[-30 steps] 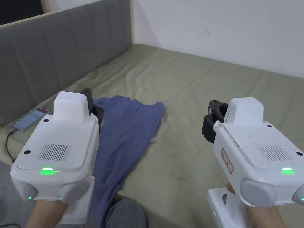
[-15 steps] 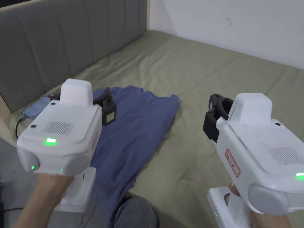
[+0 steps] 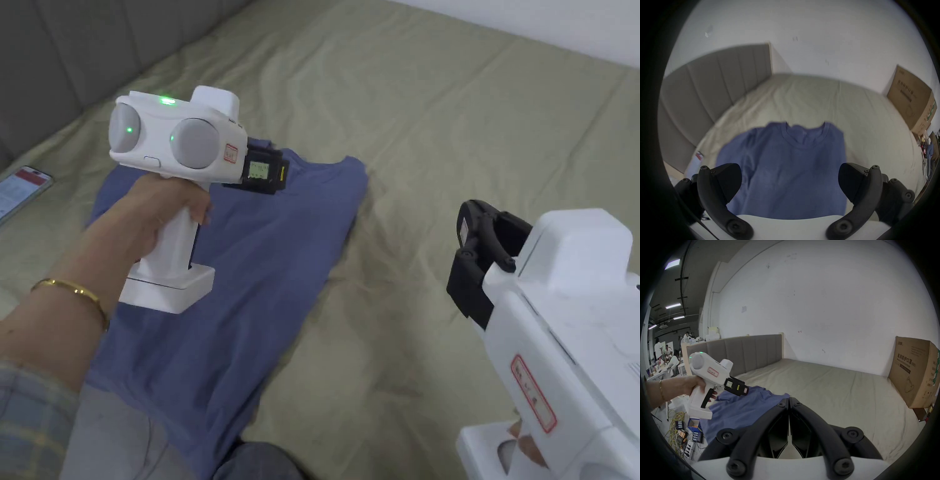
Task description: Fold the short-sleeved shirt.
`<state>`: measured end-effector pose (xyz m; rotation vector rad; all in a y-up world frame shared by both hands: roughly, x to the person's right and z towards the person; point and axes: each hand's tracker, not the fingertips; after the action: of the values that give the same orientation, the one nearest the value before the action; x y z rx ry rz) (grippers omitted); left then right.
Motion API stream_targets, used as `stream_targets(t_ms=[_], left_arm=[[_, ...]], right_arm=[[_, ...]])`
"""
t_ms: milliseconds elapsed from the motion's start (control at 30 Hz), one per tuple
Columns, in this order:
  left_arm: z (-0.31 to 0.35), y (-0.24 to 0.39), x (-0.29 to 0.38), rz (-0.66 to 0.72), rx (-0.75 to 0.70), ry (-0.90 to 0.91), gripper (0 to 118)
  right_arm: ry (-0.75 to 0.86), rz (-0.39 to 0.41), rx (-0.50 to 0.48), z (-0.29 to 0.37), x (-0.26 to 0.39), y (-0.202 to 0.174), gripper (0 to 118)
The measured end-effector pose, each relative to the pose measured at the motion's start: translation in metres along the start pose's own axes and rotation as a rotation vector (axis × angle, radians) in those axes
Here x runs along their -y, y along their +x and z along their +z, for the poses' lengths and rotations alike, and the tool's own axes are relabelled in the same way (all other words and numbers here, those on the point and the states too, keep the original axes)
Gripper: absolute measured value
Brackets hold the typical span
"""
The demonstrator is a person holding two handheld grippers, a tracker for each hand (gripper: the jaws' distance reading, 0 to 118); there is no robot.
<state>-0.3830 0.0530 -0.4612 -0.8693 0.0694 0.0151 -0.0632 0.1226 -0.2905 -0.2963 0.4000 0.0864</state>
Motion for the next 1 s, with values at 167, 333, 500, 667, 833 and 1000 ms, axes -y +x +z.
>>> stream_targets(t_ms=[167, 333, 500, 667, 833, 1000], left_arm=[[-0.084, 0.013, 0.001, -0.052, 0.013, -0.207, 118], [-0.119, 0.021, 0.009, -0.096, 0.004, -0.305, 95], [-0.114, 0.016, 0.005, 0.07, 0.031, -0.315, 43], [-0.103, 0.003, 0.01, 0.209, 0.014, -0.24, 0], [-0.035, -0.015, 0.025, 0.345, 0.004, 0.018, 0], [0.061, -0.04, 0.041, 0.421, 0.018, 0.211, 0]], right_arm=[[-0.093, -0.012, 0.038, -0.026, 0.025, 0.024, 0], [-0.14, -0.016, 0.072, -0.039, 0.042, 0.04, 0], [-0.159, -0.048, 0.087, -0.039, 0.049, 0.045, 0], [-0.158, -0.051, 0.08, -0.026, 0.047, 0.041, 0], [-0.126, -0.042, 0.089, 0.003, 0.035, 0.043, 0], [-0.059, -0.045, 0.109, 0.048, 0.019, 0.044, 0]])
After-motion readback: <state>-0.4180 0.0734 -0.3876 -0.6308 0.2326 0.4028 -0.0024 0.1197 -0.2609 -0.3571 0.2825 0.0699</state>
